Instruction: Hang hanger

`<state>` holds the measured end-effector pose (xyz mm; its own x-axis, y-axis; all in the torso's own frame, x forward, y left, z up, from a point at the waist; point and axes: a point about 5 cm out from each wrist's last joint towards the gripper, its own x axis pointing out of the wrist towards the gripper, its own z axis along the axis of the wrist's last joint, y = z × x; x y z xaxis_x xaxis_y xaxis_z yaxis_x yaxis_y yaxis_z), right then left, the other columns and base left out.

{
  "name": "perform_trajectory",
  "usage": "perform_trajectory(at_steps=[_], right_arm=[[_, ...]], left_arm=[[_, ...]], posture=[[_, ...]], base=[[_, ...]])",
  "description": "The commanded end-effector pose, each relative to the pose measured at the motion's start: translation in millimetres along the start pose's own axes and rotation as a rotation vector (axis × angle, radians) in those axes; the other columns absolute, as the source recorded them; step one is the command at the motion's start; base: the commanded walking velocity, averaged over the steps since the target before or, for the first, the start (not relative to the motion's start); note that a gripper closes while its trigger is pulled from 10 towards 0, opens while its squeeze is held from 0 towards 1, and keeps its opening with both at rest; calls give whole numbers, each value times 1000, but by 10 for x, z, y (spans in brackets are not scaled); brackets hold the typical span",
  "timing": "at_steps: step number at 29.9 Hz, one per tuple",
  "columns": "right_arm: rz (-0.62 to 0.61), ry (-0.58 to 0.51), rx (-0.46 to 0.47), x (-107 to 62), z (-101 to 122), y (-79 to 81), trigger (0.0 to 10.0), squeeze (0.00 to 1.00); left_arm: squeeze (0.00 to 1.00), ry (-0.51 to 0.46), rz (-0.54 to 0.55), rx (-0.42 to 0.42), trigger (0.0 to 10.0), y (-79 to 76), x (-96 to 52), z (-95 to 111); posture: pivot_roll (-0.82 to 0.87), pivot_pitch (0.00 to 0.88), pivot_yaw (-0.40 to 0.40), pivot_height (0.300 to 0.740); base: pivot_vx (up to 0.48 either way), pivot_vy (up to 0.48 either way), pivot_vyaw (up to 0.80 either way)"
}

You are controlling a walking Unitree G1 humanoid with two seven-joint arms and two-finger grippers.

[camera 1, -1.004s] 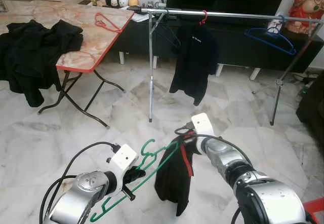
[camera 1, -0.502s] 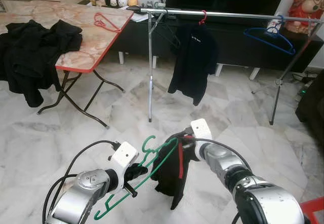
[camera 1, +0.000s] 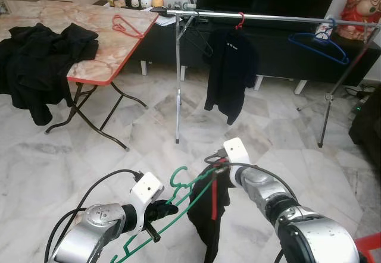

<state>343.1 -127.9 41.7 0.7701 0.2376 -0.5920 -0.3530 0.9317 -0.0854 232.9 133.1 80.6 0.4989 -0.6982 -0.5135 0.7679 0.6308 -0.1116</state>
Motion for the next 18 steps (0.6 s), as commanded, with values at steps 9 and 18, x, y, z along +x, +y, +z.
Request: perform_trajectory(at_steps=[9, 18], right_arm=[[19, -81, -10, 0, 236, -1, 10000, 0], [46, -96, 33, -9, 255, -21, 10000, 0]], left_arm=[[0, -3, 0, 8, 10000, 8, 12, -8], [0, -1, 80, -2, 10000, 101, 53, -50]], posture=[[107, 0, -105, 740], [93, 0, -104, 740]], base=[[0, 0, 0], [0, 0, 0]])
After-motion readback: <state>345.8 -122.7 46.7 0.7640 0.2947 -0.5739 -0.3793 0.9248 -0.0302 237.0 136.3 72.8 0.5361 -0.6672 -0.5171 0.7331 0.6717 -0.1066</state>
